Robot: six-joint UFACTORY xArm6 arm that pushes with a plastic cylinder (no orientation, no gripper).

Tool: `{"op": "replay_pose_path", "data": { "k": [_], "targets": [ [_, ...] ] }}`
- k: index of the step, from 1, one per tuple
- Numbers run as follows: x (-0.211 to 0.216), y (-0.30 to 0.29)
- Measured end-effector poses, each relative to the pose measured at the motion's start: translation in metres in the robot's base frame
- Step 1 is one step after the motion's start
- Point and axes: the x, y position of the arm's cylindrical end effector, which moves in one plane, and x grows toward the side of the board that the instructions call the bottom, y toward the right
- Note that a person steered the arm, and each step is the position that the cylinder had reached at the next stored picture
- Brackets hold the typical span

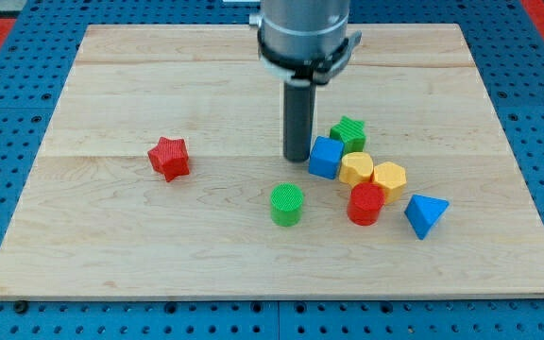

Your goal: Push the green star into the group of blocks

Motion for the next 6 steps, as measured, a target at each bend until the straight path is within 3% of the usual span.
{"op": "replay_pose_path", "data": {
  "k": [1, 2, 3, 4, 6],
  "targets": [
    [-0.043, 0.01],
    [-0.047, 0.045],
    [-0.001, 0.098],
    [0.013, 0.121],
    [0.02, 0.075]
  ]
}}
